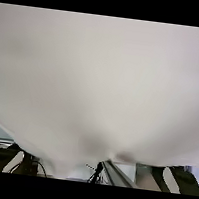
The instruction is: Fold the shirts.
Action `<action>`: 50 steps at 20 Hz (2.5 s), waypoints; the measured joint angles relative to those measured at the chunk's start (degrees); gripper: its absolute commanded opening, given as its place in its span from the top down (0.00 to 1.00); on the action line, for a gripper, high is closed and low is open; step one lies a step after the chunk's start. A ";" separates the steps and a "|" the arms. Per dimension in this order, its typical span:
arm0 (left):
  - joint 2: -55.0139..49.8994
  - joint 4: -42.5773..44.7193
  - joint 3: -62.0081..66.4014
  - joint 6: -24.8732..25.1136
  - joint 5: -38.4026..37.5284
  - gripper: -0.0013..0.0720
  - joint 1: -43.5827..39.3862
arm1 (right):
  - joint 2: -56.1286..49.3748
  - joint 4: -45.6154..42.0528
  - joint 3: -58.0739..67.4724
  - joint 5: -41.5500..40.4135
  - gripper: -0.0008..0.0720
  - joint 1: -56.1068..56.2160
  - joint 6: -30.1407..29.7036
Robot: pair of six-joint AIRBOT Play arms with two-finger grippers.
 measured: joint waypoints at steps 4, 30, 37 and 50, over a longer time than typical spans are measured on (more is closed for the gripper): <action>-1.53 -0.31 -17.62 -0.74 1.18 0.95 -0.26 | -0.24 3.45 -16.11 -0.31 0.95 0.02 -0.63; -38.58 -11.39 -31.39 7.02 5.70 0.02 4.48 | -59.52 28.11 -9.97 -1.95 0.13 -8.41 -1.57; -19.06 -8.17 -62.25 8.63 -2.93 0.02 16.63 | -39.91 14.19 -35.69 -4.98 0.14 -15.50 -4.22; -7.58 -23.47 -92.80 9.35 11.76 0.03 18.43 | -18.88 31.80 -72.11 -10.97 0.14 -14.27 -15.67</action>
